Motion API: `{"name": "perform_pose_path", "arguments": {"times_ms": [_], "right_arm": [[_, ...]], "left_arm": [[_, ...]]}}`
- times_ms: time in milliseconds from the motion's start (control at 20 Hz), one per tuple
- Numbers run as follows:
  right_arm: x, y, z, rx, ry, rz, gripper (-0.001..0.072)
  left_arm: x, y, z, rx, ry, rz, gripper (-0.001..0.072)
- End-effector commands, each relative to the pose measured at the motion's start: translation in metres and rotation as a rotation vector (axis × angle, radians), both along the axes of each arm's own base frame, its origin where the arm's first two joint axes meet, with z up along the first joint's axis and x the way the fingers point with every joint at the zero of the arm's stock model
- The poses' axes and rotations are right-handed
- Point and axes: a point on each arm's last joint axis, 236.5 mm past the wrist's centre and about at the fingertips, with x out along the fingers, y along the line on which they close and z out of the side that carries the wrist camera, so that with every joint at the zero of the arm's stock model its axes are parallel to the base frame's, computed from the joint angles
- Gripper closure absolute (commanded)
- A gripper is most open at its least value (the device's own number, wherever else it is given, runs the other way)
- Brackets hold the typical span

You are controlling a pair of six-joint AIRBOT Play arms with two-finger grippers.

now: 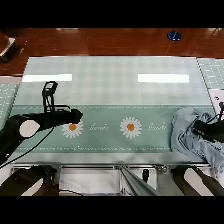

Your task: Fold the shirts.

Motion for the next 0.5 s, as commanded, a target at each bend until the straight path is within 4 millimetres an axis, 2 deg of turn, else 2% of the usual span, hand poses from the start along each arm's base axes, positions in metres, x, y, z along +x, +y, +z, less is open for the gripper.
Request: {"name": "perform_pose_path", "arguments": {"times_ms": [0,50,100,200,250,300,350,400,450], "right_arm": [[-0.004,0.009,-0.018,0.067,0.059,0.007,0.0379],[-0.005,0.014,-0.019,0.086,0.063,0.032,0.0548],[-0.001,0.023,-0.018,0.126,0.039,0.093,0.0687],[0.023,0.035,0.000,0.169,-0.071,0.129,0.0688],[0.044,0.036,0.021,0.166,-0.165,0.132,0.0688],[0.067,0.036,0.049,0.157,-0.271,0.143,0.0688],[0.093,0.036,0.088,0.141,-0.401,0.162,0.0688],[0.116,0.038,0.131,0.125,-0.527,0.178,0.0688],[0.137,0.043,0.183,0.107,-0.673,0.199,0.0688]], "left_arm": [[0.001,0.000,-0.020,0.029,0.041,-0.012,0.0203],[0.005,0.000,-0.024,0.064,0.011,-0.067,0.0203],[0.009,0.002,-0.026,0.097,-0.011,-0.109,0.0203],[0.022,0.019,-0.016,0.143,-0.029,-0.097,0.0203],[0.032,0.031,-0.003,0.145,-0.042,-0.060,0.0203],[0.044,0.047,0.015,0.141,-0.063,-0.009,0.0203],[0.054,0.063,0.036,0.134,-0.091,0.043,0.0203],[0.059,0.079,0.056,0.129,-0.119,0.090,0.0203],[0.059,0.090,0.076,0.111,-0.145,0.131,0.0203]]}}
